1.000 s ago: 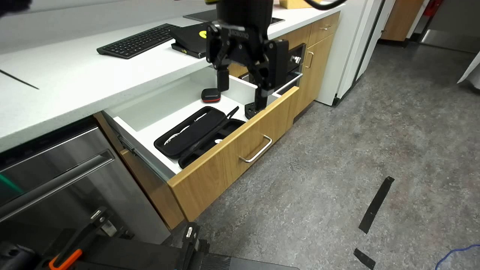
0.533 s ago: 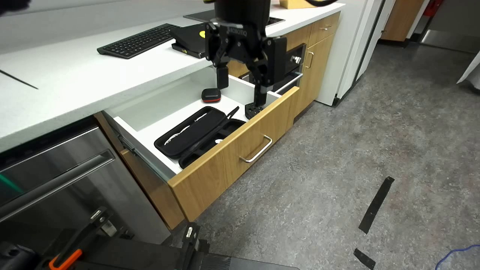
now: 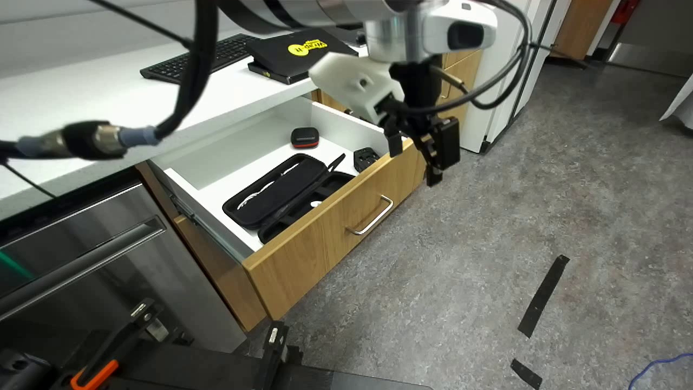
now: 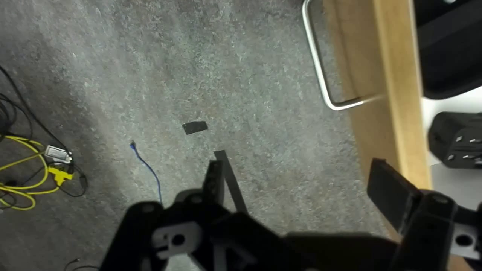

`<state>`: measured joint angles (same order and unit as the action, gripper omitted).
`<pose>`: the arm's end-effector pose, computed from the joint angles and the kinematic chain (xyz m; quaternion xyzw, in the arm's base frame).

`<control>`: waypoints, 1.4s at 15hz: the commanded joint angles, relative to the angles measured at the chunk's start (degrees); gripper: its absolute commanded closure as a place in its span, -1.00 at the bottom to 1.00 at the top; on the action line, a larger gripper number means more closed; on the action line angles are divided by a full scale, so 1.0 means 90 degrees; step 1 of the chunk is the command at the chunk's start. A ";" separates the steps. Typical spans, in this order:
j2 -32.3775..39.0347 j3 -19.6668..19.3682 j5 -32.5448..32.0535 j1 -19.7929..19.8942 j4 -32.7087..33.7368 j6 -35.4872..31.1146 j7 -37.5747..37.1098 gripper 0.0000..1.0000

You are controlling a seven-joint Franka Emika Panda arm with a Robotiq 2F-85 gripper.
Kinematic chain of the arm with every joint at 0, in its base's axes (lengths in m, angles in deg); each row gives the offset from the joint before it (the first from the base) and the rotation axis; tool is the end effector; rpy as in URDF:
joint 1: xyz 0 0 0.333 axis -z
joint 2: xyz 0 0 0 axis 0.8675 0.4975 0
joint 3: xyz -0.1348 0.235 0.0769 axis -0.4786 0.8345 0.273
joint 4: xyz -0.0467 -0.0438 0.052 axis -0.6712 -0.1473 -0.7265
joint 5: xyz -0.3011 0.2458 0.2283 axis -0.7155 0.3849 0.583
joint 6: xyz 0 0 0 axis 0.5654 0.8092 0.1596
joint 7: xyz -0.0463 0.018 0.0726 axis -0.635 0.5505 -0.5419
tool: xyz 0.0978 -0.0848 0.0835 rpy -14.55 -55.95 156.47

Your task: Fully close the open drawer

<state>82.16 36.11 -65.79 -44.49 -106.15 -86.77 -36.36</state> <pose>0.4637 -0.2541 0.1244 0.8977 -0.4301 0.0688 0.0668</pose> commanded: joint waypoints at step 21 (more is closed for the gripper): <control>0.4123 0.0928 0.3287 -0.0411 0.4779 0.3293 0.1539 -1.00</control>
<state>119.13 46.01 -37.56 -46.90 -63.34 -57.47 -23.34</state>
